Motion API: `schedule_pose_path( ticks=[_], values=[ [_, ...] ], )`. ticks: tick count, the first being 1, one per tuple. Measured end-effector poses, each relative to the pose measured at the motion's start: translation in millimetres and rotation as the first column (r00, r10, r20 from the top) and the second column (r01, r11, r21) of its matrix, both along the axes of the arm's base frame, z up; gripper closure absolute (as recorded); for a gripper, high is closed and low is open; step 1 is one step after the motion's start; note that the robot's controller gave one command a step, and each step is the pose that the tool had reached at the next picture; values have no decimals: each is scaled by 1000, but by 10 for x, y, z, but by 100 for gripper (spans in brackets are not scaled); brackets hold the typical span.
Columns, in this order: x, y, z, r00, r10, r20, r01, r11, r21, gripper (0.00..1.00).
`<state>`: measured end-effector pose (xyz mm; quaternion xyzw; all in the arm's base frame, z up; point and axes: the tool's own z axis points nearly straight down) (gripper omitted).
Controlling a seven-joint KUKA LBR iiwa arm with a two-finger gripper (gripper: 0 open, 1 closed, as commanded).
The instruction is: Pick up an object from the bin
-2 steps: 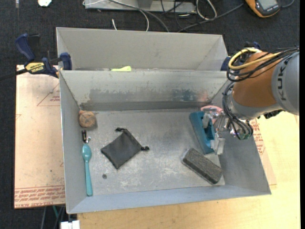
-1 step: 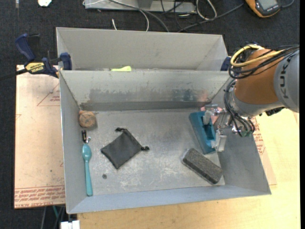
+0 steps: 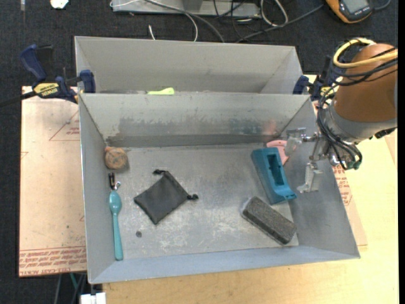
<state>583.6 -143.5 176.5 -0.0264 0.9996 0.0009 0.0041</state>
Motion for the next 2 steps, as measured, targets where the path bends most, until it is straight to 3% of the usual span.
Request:
schedule_pose_path(
  ticks=[1, 2],
  values=[
    [186, -89, 760, 999, 50, 5, -50, 999, -3, 0],
    [-138, 368, 263, 1000, 24, 8, -24, 1000, -3, 0]
  ],
)
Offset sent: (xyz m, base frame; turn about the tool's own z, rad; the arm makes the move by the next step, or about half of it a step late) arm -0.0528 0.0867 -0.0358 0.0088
